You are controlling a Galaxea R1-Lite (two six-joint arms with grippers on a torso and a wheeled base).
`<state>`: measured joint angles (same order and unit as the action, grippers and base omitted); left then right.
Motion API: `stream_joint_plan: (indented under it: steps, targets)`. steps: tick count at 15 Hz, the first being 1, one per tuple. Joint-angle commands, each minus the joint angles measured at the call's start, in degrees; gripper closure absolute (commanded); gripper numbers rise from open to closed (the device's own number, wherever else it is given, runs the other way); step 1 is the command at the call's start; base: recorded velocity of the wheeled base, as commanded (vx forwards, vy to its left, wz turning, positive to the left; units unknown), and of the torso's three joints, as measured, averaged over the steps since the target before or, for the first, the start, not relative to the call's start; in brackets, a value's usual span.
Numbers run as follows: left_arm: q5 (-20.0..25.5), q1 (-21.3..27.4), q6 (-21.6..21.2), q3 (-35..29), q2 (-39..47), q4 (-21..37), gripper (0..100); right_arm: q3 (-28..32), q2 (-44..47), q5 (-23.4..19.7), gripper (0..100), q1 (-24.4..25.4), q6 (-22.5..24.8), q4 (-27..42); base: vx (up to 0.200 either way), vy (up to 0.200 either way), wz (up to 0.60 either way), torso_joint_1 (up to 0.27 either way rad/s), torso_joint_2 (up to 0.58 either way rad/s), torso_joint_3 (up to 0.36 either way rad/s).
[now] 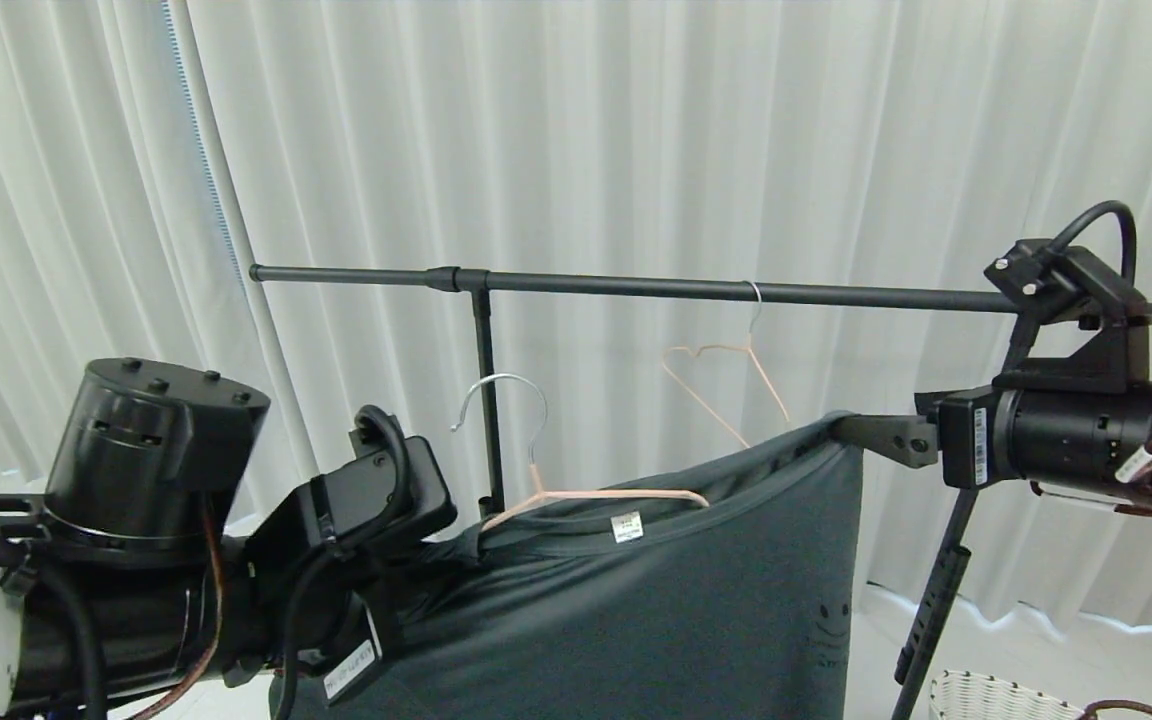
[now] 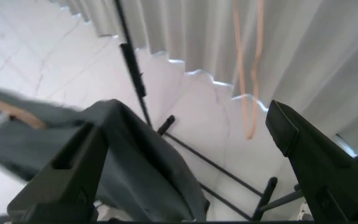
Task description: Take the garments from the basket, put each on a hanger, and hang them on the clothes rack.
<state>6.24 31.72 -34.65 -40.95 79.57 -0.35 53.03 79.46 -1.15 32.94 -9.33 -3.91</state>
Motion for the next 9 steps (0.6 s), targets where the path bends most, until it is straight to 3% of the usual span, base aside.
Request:
stream_joint_plan:
  steps: [1,5,7,9]
  targets:
    - [-0.35,0.01,0.1,-0.36,1.82,-0.09,100,0.14,-1.76,-0.08,0,1.51,0.01,0.4,0.0,0.0,0.0,0.0,0.0,0.0]
    - [-1.41,-0.08,0.9,-4.32,4.19,-0.7,100,-1.17,-4.14,0.18,0,9.78,0.1,3.56,0.0,0.0,0.0,0.0,0.0,0.0]
    - [-2.2,0.01,3.62,-4.14,4.19,-3.6,100,-2.58,-4.22,0.27,0,13.12,0.1,3.56,0.0,0.0,0.0,0.0,0.0,0.0]
    - [-1.58,0.62,4.5,-3.0,3.4,-6.15,100,-3.72,-4.14,0.0,0,13.73,2.65,3.56,0.0,0.0,0.0,0.0,0.0,0.0]
